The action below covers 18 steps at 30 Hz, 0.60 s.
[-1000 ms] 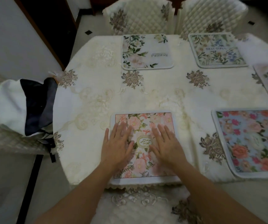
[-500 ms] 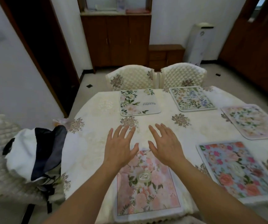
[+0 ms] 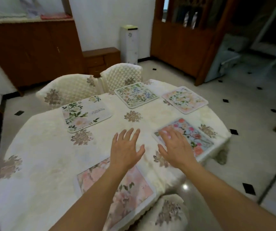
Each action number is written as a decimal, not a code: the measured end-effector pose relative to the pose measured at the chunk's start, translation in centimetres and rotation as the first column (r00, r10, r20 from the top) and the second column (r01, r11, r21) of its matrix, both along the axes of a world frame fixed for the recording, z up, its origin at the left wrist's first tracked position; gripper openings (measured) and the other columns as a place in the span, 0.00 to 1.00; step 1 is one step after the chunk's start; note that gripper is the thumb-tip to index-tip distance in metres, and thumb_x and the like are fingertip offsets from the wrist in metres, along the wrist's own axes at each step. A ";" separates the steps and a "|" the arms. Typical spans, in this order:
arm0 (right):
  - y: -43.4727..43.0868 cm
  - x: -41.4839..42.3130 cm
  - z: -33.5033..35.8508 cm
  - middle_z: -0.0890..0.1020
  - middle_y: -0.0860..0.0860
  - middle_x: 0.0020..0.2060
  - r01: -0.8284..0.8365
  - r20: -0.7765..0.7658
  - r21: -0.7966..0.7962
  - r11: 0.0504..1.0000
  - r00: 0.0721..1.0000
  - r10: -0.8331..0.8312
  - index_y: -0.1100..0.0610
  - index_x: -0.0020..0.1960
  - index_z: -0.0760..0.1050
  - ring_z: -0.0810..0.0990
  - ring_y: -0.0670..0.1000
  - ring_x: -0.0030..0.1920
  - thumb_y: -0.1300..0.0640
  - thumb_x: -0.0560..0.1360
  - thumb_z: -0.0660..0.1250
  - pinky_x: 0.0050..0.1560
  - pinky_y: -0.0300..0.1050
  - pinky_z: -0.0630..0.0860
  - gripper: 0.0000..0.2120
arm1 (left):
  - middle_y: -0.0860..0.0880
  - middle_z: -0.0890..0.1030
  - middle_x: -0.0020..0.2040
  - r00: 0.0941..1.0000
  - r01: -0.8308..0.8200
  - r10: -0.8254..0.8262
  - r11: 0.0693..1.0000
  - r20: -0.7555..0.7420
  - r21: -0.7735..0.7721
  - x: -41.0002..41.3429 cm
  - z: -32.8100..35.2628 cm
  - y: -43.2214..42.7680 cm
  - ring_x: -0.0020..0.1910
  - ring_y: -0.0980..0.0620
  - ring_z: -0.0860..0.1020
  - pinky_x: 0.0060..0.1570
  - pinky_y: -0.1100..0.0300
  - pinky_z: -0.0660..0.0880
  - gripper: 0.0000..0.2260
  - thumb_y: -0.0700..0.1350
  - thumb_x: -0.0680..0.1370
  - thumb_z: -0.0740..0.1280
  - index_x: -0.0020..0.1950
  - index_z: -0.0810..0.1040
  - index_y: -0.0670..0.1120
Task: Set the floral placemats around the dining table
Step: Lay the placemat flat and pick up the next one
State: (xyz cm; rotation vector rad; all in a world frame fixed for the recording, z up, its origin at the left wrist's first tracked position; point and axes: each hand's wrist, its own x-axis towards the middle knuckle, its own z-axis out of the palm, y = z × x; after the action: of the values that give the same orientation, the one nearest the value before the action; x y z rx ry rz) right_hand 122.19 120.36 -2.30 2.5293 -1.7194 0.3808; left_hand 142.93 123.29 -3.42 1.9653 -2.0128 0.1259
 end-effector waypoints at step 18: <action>0.1 -30.1 -1.5 0.81 0.60 0.56 0.494 0.042 -0.097 0.864 0.869 -0.493 0.58 0.64 0.77 0.80 0.61 0.56 0.47 0.72 0.64 0.53 0.55 0.78 0.24 | 0.49 0.72 0.73 0.863 0.504 -0.504 0.863 -0.010 0.025 -29.8 0.2 -11.6 0.71 0.45 0.69 0.70 0.44 0.64 0.29 0.62 0.76 0.57 0.75 0.66 0.54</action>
State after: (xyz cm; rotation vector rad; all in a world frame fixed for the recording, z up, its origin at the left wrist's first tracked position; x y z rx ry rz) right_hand 92.09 120.49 -3.81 1.9135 -2.1939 0.4350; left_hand 113.09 111.66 -3.19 1.3791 -2.4601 -0.0299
